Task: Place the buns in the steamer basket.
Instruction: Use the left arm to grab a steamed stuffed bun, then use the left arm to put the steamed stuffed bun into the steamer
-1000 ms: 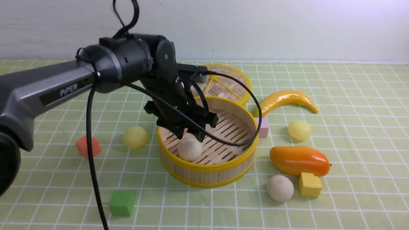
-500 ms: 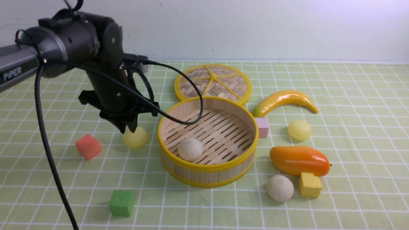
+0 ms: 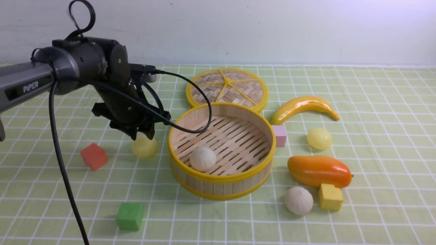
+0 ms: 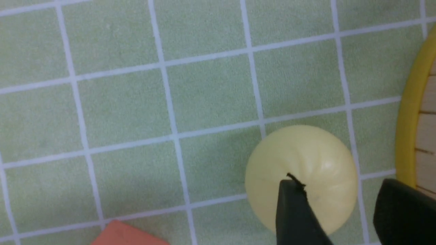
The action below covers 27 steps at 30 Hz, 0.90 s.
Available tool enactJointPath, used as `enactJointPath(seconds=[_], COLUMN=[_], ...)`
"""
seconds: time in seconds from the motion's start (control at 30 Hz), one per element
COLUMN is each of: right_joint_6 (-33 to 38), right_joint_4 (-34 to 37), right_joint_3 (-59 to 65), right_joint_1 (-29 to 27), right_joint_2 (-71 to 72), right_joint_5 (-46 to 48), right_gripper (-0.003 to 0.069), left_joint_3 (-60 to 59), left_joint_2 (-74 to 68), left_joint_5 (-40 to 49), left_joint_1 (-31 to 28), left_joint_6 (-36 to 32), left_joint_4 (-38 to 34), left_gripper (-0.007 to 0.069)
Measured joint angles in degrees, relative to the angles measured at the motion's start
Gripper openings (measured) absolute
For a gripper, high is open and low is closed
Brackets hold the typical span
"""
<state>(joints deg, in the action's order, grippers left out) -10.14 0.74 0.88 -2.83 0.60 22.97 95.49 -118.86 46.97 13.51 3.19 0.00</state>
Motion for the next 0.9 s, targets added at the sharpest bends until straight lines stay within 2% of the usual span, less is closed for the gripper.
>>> enactJointPath(seconds=[0.23, 0.3, 0.37, 0.47, 0.53, 0.77, 0.9], right_joint_6=[0.0, 0.0, 0.0, 0.0, 0.0, 0.0, 0.0], right_joint_4=[0.0, 0.0, 0.0, 0.0, 0.0, 0.0, 0.0], right_joint_3=[0.0, 0.0, 0.0, 0.0, 0.0, 0.0, 0.0], right_joint_1=[0.0, 0.0, 0.0, 0.0, 0.0, 0.0, 0.0], right_joint_2=[0.0, 0.0, 0.0, 0.0, 0.0, 0.0, 0.0], right_joint_5=[0.0, 0.0, 0.0, 0.0, 0.0, 0.0, 0.0], right_gripper=[0.0241, 0.0241, 0.0241, 0.0241, 0.0241, 0.0241, 0.0241], left_joint_3=[0.0, 0.0, 0.0, 0.0, 0.1, -0.1, 0.1], left_joint_2=[-2.6, -2.8, -2.8, -2.8, -2.6, 4.6, 10.9], left_joint_5=[-1.5, -1.5, -1.7, -1.6, -1.1, 3.4, 0.0], left_joint_1=[0.0, 0.0, 0.0, 0.0, 0.0, 1.9, 7.0], left_joint_6=[0.0, 0.0, 0.0, 0.0, -0.2, -0.2, -2.2], left_joint_4=[1.5, 1.5, 1.5, 1.6, 1.7, 1.9, 0.0], left_gripper=[0.0323, 0.0296, 0.0222, 0.0056, 0.0003, -0.0013, -0.0013])
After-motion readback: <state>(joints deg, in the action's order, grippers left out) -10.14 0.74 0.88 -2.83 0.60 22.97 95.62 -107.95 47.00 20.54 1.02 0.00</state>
